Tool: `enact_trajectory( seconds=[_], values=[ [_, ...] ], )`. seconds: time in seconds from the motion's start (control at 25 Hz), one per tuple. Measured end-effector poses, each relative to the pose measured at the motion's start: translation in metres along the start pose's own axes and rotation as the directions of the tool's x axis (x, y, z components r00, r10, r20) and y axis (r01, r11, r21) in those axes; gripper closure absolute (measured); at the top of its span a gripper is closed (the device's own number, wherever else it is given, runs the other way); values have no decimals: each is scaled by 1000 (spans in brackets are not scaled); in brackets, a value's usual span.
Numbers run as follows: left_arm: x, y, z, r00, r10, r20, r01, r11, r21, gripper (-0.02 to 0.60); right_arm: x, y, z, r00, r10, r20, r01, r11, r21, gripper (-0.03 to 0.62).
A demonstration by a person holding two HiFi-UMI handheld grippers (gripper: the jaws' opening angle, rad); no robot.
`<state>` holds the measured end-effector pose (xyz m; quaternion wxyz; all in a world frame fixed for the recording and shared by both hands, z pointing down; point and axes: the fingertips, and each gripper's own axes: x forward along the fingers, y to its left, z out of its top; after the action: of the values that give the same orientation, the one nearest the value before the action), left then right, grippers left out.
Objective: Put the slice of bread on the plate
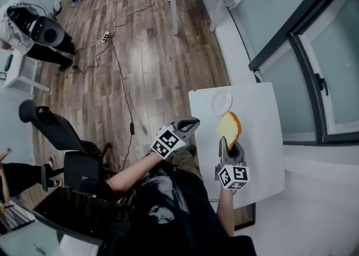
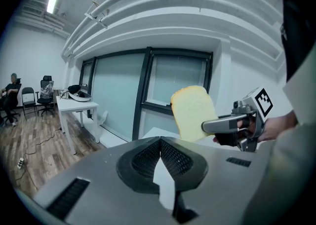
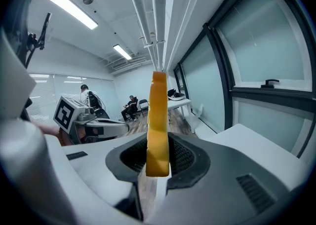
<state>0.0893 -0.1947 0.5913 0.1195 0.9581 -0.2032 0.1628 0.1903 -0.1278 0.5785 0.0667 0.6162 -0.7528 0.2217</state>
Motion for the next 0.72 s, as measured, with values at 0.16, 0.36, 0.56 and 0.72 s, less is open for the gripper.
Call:
enact_trajectory(
  seconds=[0.16, 0.36, 0.56, 0.72],
  values=[
    [25, 15, -2, 999, 15, -42, -14, 999, 29, 578, 28, -24, -4, 999, -4, -41, 3, 999, -36, 496],
    [57, 36, -26, 998, -36, -43, 37, 999, 23, 577, 77, -52, -48, 987, -14, -157, 13, 1000, -9, 496],
    [103, 68, -73, 988, -46, -144, 46, 999, -7, 578, 134, -83, -103, 956, -10, -292, 50, 990, 132, 496],
    [126, 84, -85, 980, -50, -190, 38, 997, -65, 578, 177, -110, -125, 936, 2, -353, 99, 958, 270, 496]
  ],
)
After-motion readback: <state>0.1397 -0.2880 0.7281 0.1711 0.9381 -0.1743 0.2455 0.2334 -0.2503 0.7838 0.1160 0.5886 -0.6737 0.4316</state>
